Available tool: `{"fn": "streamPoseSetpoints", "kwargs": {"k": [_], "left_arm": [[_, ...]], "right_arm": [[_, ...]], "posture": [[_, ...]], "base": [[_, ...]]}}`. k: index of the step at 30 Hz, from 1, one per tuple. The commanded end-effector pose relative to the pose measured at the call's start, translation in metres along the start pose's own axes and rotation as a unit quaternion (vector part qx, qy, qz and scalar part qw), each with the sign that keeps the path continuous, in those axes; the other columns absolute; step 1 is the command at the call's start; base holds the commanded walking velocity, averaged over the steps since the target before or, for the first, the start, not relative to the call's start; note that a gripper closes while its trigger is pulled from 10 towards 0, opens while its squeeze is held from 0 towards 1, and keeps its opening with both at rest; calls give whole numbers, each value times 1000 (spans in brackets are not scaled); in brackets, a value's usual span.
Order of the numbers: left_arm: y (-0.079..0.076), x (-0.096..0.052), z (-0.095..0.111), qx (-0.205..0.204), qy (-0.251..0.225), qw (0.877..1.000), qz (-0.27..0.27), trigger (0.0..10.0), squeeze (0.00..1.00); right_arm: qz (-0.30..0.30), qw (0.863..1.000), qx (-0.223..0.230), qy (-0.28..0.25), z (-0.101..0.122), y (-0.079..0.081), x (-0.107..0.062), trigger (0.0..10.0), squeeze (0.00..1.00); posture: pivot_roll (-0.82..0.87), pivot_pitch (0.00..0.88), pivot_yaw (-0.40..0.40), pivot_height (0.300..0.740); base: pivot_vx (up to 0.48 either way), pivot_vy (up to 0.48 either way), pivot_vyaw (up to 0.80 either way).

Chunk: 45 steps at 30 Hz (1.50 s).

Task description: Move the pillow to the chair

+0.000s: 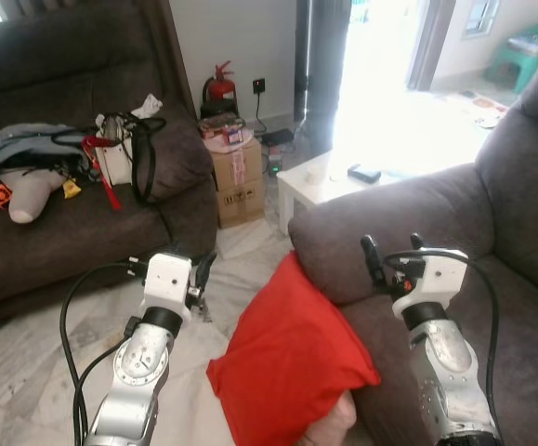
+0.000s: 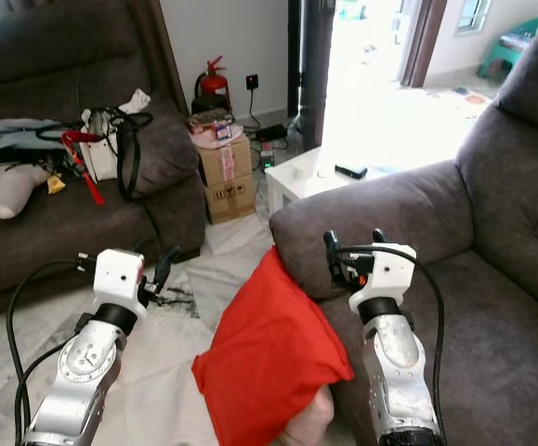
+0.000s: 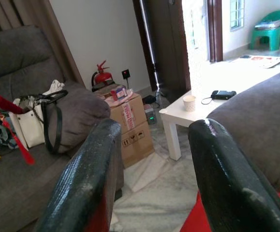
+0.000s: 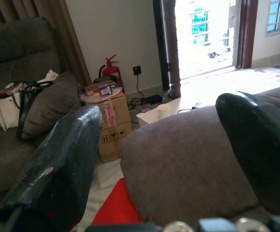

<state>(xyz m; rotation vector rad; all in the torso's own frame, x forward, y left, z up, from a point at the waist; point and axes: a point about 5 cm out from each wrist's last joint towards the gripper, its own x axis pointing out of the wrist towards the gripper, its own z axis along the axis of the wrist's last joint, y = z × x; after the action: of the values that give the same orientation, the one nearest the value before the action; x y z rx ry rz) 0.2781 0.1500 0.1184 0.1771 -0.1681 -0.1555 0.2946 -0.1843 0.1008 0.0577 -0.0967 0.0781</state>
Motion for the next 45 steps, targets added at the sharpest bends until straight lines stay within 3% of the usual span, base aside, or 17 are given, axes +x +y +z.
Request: {"fn": "streamPoseSetpoints", "kwargs": {"k": [1, 23, 34, 45], "left_arm": [[2, 0, -1, 2, 3, 1000, 4, 10000, 0], [3, 1, -1, 1, 3, 1000, 8, 10000, 0], [2, 1, -2, -1, 4, 1000, 6, 10000, 0], [1, 0, -4, -12, 11, 1000, 7, 10000, 0]], "right_arm": [[6, 1000, -1, 3, 0, 2, 1, 10000, 0], [16, 1000, -4, 15, -2, 5, 2, 10000, 0], [31, 999, -10, 11, -2, 9, 2, 10000, 0], [30, 999, -11, 7, -1, 8, 0, 10000, 0]], "posture": [[-40, 27, 55, 662], [-41, 33, 51, 662], [-45, 35, 52, 604], [-45, 36, 50, 604]], "base": [[0, 0, 0], [0, 0, 0], [0, 0, 0], [0, 0, 0]]}}
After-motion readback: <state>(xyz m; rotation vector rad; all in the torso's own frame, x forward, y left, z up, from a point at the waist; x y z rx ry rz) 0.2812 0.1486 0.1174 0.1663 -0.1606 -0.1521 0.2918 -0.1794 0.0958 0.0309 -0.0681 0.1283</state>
